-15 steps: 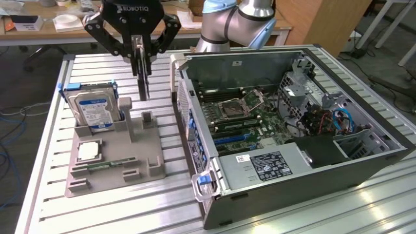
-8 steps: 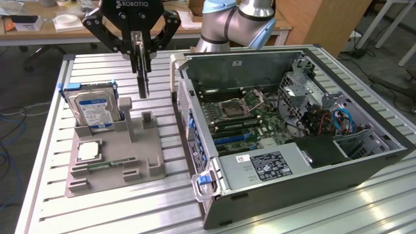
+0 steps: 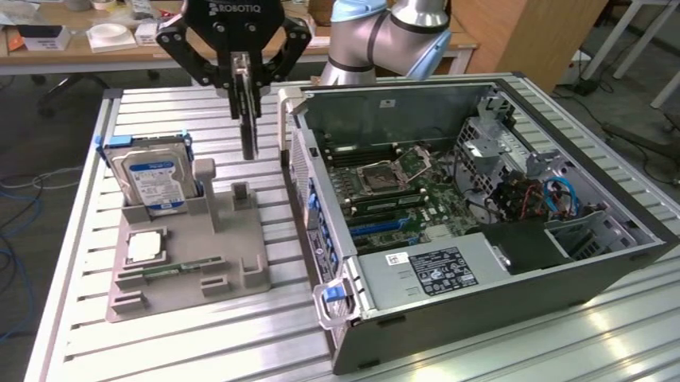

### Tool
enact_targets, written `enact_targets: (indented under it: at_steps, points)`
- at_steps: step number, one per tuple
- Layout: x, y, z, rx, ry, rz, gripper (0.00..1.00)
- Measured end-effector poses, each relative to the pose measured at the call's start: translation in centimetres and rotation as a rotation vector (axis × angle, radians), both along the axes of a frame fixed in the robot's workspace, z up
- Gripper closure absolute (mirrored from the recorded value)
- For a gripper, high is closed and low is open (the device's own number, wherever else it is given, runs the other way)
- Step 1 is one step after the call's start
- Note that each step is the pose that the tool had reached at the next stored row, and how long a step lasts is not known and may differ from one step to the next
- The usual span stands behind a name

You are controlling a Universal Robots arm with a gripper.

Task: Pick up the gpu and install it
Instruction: 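Pick up the gpu and move the gpu toward the slot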

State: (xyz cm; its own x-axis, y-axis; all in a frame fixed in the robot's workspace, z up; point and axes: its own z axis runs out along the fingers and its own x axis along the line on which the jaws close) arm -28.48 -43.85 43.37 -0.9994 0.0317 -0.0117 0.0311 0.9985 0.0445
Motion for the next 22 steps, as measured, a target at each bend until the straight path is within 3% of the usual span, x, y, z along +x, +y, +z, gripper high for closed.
enact_targets:
  at_steps: [22]
  points:
    - [5.8, 0.00, -0.50, -0.0001, 0.0000, 0.004, 0.73]
